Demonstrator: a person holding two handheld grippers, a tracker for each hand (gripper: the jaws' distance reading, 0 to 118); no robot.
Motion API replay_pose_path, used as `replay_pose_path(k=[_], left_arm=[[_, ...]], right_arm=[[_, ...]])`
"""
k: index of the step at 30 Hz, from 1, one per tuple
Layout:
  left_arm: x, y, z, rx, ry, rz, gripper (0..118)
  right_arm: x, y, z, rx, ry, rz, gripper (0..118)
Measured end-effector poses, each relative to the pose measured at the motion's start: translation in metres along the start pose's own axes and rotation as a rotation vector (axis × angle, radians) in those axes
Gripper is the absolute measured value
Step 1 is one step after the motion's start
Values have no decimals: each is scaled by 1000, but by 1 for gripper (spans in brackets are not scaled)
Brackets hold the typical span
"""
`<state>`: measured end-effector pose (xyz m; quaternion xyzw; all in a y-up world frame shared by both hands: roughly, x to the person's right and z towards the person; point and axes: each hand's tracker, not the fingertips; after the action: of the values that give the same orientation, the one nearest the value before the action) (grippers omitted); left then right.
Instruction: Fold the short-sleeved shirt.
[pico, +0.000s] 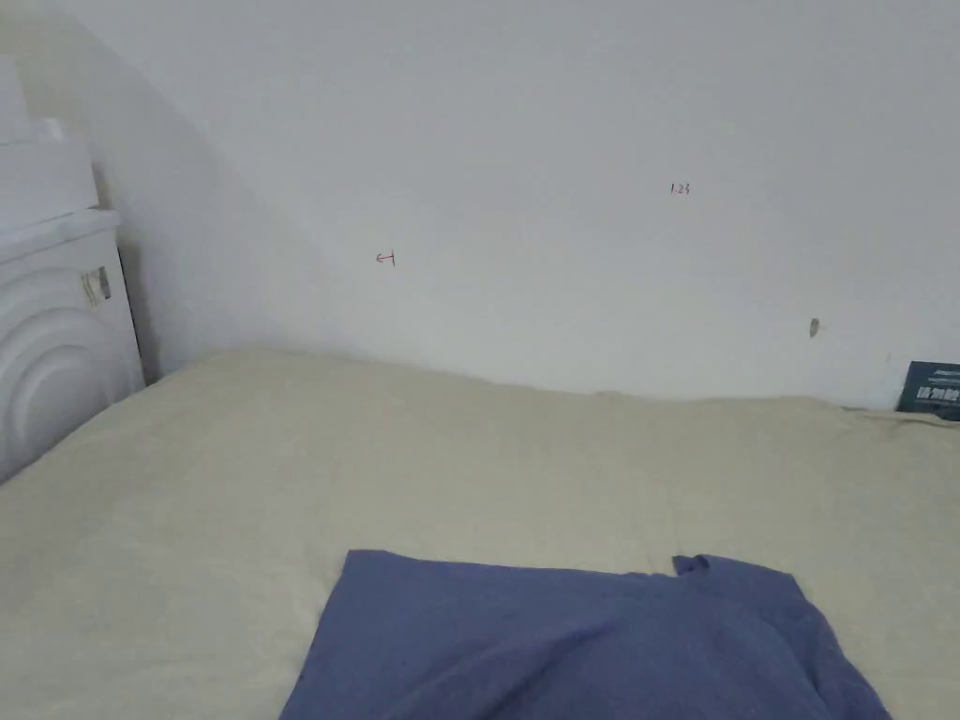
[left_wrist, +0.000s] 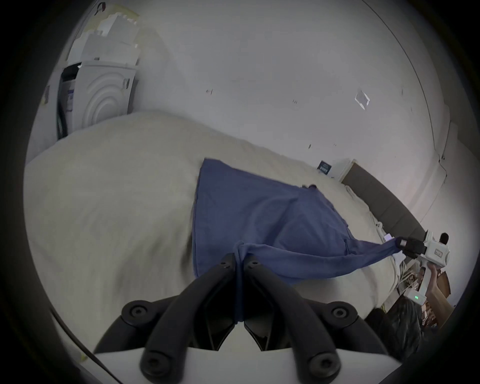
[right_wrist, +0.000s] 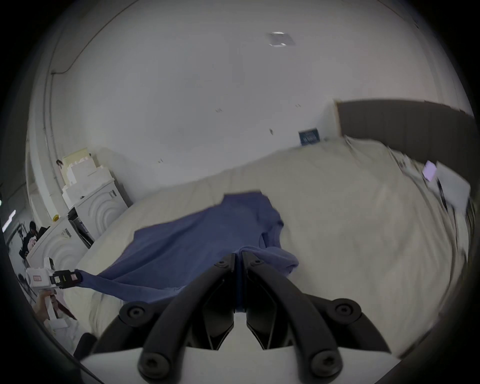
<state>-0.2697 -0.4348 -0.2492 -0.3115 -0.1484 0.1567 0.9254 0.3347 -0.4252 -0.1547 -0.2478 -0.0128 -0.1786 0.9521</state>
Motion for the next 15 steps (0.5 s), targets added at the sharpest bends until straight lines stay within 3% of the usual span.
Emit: replay_pose_path(k=[5,9,15], left_arm=[[-13,-44,28,-66,-1,69,2],[-9,-59,40,-70,30,37,2],[-8,-67,43,-86,35,6,2]], right_arm=[[23,-53,29,-67,-61,-15,2],[27,-65,41,-73,-75,-17,2],[25,-69,39,-101,-88,39,2]])
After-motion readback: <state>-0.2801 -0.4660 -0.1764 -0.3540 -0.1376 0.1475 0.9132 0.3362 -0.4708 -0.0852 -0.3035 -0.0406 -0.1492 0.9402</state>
